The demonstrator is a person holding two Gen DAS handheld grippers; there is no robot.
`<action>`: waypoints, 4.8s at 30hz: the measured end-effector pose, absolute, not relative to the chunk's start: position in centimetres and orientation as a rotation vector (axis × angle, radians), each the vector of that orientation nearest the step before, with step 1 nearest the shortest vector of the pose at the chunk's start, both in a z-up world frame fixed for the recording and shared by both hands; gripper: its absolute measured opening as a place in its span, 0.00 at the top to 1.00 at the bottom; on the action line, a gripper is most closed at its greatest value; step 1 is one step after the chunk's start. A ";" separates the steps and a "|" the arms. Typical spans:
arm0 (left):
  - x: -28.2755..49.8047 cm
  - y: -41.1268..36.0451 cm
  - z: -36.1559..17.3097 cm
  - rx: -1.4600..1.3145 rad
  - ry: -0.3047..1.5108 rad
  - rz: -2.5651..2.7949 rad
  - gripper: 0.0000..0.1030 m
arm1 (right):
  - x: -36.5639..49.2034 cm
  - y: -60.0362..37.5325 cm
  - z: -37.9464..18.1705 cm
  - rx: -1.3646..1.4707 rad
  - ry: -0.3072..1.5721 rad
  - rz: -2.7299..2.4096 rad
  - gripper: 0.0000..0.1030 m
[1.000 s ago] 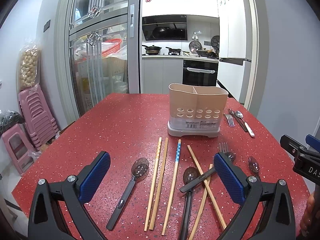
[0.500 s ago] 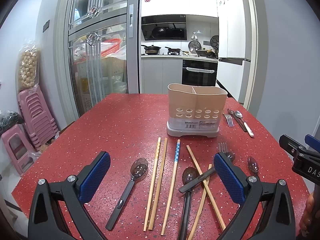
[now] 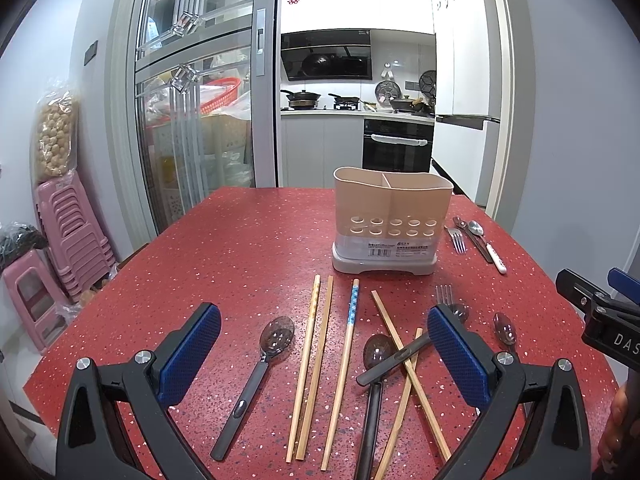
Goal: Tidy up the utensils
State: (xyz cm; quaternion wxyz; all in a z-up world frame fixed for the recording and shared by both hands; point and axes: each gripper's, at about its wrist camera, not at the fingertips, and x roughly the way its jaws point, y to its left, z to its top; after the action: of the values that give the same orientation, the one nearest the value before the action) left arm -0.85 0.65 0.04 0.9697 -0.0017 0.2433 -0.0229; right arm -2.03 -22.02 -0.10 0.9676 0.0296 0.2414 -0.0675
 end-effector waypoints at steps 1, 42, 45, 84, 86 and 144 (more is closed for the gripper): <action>-0.8 0.6 0.0 -0.003 0.492 -0.046 0.00 | -2.0 -22.1 -0.1 0.060 0.488 -0.137 0.00; -0.9 0.8 -0.2 -0.005 0.497 -0.045 0.00 | -1.9 -21.8 -0.3 0.065 0.494 -0.134 0.00; -0.9 0.8 -0.2 -0.006 0.496 -0.044 0.00 | -1.9 -21.8 -0.3 0.065 0.493 -0.134 0.00; 8.7 7.4 -7.7 0.076 0.946 -0.072 0.00 | 5.1 -24.0 -6.7 0.100 1.007 -0.042 0.12; 9.1 7.4 -8.1 0.087 0.969 -0.081 0.00 | 5.8 -23.8 -7.6 0.088 1.063 -0.035 0.18; 13.5 3.4 8.7 -0.142 0.656 -0.262 0.65 | 11.1 -25.1 4.4 0.278 0.784 0.329 0.88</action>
State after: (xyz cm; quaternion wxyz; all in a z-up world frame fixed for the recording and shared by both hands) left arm 13.52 3.37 8.70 0.9358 -0.0697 0.3208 -0.1282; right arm 11.10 -25.09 4.39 0.9017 0.1342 0.3790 0.1592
